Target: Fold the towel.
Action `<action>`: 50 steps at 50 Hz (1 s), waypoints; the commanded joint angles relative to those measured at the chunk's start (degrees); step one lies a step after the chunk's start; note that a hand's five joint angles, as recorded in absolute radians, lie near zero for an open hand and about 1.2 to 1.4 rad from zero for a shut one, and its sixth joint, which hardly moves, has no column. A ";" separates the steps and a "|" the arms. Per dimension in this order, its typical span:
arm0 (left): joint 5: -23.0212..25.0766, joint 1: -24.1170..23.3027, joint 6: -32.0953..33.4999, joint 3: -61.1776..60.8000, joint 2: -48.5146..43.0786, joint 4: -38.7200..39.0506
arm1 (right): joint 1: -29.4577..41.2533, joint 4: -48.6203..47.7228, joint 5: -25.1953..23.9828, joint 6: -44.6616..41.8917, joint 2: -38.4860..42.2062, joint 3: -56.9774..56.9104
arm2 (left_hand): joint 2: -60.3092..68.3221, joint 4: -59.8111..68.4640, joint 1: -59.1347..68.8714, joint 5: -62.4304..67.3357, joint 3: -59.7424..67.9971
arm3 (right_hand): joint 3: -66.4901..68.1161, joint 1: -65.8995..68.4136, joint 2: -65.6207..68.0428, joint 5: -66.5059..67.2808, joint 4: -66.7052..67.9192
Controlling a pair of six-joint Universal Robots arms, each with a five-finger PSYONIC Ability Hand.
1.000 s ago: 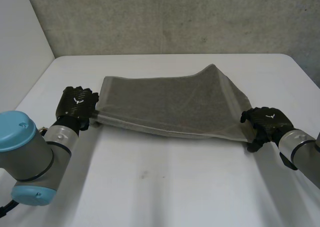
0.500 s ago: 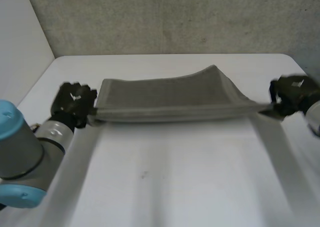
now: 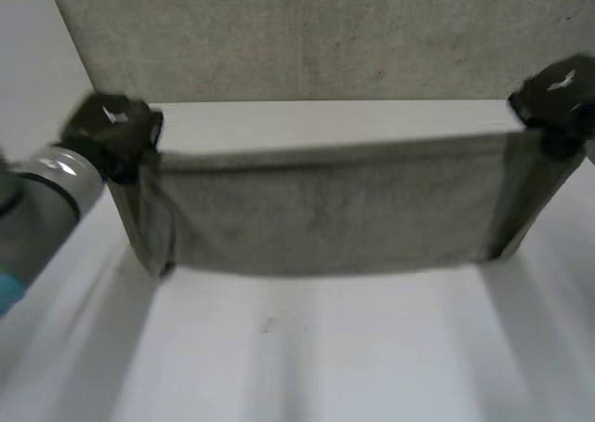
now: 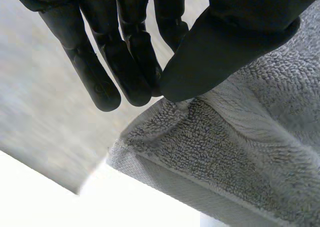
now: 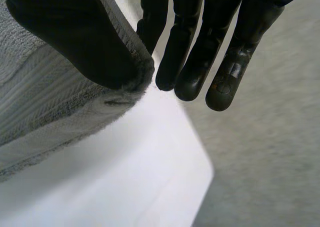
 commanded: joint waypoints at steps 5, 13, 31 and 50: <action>-0.12 0.31 8.10 16.46 -21.40 -4.04 | 6.41 -6.72 7.28 -3.73 18.62 -9.00 | 10.17 10.17 11.02 10.24 10.29 | 12.01 24.12 12.45 14.16 11.69; -2.05 0.22 14.71 39.47 -24.15 5.59 | 8.78 -31.57 13.25 -3.37 19.96 -22.45 | 10.17 10.17 11.02 10.24 10.29 | 12.01 24.12 12.45 14.16 11.69; -4.96 0.14 0.82 19.92 -6.39 26.72 | 9.05 -50.96 7.29 4.98 3.16 -0.94 | 10.17 10.17 11.02 10.24 10.29 | 12.01 24.12 12.45 14.16 11.69; -1.88 -0.30 2.58 -6.36 -22.74 38.41 | 9.05 -47.18 1.05 0.58 16.08 19.45 | 10.17 10.17 11.02 10.24 10.29 | 12.01 24.12 12.45 14.16 11.69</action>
